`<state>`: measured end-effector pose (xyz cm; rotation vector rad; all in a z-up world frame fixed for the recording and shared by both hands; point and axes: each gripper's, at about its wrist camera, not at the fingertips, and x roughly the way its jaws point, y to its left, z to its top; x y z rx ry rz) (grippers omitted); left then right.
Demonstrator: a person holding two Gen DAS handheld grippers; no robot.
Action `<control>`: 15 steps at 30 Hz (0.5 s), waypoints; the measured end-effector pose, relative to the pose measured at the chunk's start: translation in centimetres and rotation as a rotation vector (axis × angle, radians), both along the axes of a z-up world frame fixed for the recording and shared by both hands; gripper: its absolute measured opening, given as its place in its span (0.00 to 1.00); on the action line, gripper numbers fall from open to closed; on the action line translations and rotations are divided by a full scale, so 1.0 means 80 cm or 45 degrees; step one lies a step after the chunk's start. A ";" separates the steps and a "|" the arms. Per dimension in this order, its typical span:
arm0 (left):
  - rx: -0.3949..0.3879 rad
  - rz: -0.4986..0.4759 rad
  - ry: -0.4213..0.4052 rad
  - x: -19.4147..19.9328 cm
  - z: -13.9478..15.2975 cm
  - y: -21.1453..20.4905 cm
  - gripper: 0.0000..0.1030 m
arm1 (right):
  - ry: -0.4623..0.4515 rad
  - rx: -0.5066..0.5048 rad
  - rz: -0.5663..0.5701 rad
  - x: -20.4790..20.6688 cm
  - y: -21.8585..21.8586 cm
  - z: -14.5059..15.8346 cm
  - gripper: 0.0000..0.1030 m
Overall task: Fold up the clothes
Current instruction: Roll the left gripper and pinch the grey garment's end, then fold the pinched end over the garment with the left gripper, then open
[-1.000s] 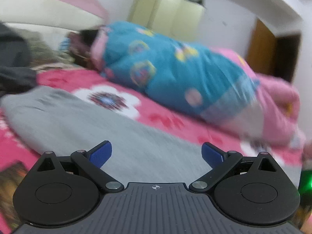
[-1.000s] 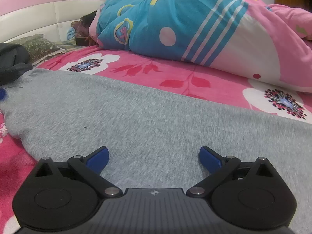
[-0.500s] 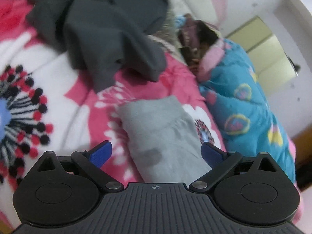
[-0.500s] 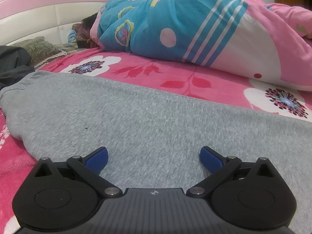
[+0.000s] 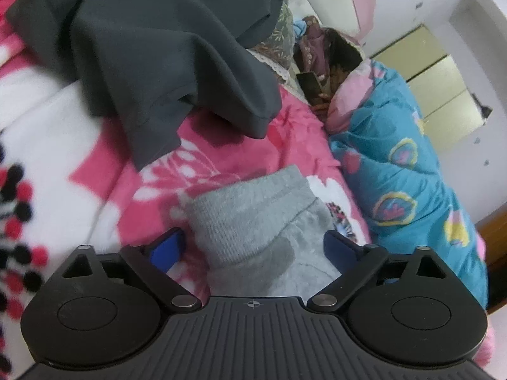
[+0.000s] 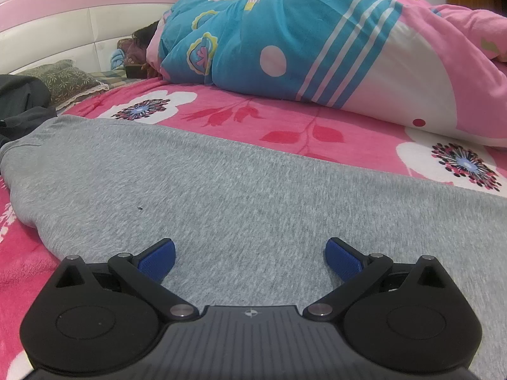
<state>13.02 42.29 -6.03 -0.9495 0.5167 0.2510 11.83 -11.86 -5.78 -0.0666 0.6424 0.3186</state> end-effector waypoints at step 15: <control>0.290 0.014 -0.058 0.000 0.055 -0.039 0.25 | 0.002 0.015 0.004 0.000 -0.002 0.000 1.00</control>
